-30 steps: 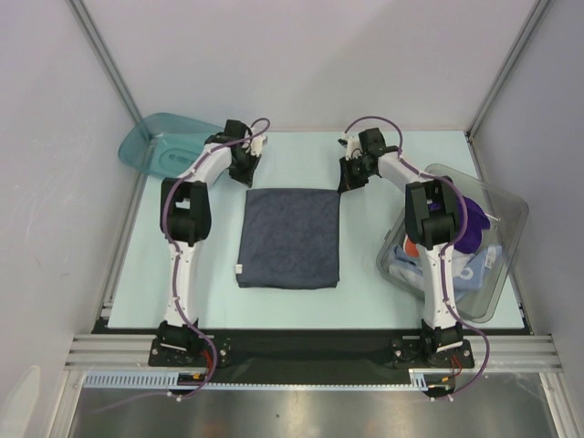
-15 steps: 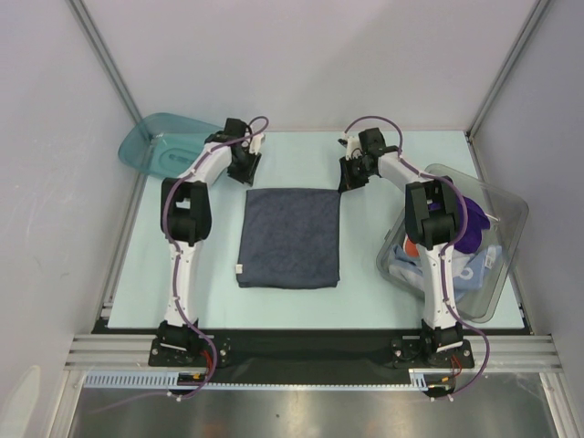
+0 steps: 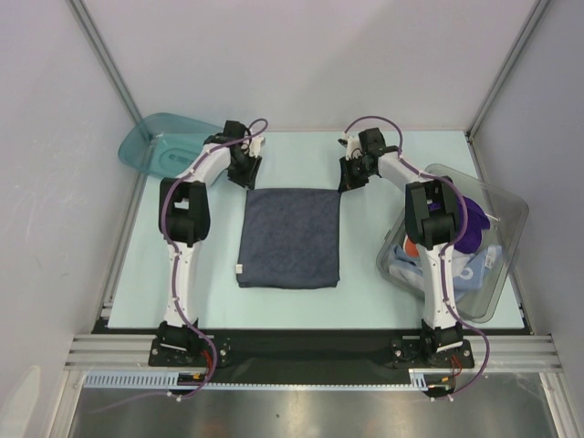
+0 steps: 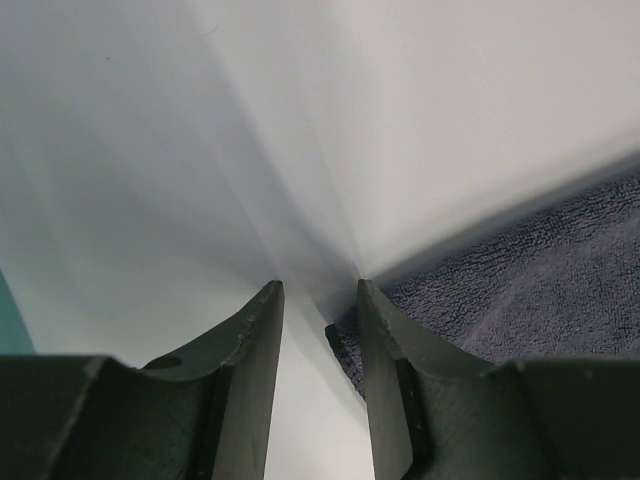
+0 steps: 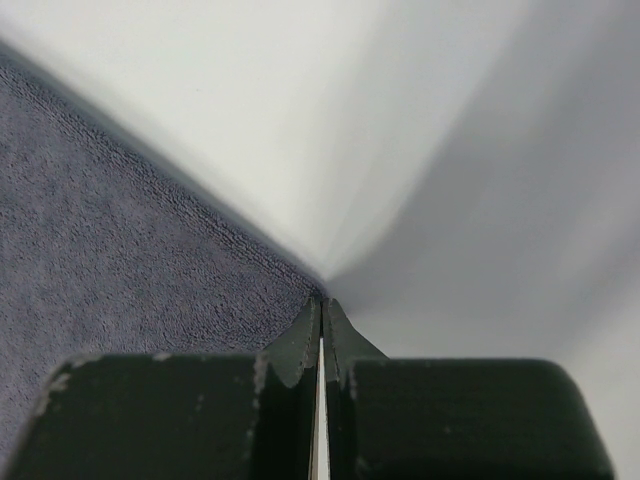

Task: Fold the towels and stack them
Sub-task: Fold the towel

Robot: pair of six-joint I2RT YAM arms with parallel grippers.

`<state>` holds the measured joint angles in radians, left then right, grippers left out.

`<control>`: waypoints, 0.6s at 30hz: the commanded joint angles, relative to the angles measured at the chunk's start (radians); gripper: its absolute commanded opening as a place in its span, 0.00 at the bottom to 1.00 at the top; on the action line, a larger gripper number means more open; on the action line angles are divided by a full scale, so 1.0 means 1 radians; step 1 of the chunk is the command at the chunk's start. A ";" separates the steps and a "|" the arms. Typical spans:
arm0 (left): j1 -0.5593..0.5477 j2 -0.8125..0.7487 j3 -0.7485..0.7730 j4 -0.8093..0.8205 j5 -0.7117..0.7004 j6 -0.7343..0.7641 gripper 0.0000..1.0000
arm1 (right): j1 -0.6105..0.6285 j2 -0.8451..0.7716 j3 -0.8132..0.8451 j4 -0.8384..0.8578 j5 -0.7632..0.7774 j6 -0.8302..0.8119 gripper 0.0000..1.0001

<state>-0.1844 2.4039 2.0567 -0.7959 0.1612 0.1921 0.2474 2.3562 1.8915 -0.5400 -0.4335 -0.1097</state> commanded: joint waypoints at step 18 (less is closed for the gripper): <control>0.000 -0.176 -0.058 -0.037 0.005 -0.039 0.35 | 0.001 0.005 0.041 -0.005 0.039 -0.030 0.00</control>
<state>-0.1802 2.3138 2.0262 -0.8162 0.1635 0.1574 0.2474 2.3562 1.8931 -0.5419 -0.4328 -0.1101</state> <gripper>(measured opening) 0.366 0.011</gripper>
